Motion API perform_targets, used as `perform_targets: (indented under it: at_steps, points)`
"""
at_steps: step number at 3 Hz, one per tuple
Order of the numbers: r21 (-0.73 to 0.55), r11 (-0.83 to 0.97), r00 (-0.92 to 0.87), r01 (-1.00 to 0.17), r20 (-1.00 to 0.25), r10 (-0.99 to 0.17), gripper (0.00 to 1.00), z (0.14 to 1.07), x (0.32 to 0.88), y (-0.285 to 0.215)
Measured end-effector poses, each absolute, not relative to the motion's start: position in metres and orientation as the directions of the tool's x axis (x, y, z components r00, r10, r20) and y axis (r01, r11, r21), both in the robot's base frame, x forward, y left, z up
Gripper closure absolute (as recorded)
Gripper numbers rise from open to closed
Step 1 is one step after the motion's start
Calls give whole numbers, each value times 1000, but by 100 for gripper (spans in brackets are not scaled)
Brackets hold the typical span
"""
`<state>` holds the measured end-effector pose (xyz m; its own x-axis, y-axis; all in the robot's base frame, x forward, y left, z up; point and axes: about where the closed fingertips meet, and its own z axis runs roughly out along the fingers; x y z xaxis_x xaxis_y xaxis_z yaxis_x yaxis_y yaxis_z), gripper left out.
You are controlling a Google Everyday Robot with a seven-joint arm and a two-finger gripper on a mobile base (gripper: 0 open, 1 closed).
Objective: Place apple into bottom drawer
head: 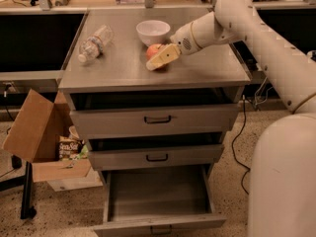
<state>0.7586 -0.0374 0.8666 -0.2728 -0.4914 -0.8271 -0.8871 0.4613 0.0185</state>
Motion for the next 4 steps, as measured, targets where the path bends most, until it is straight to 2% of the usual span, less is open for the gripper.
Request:
perform_targets:
  at_steps: [1,4]
  points:
    - [42,464,-288,-885,-832,-474,18,857,763,-30]
    - [28,401,-223,-916,-867,-447,88,872,744,-18]
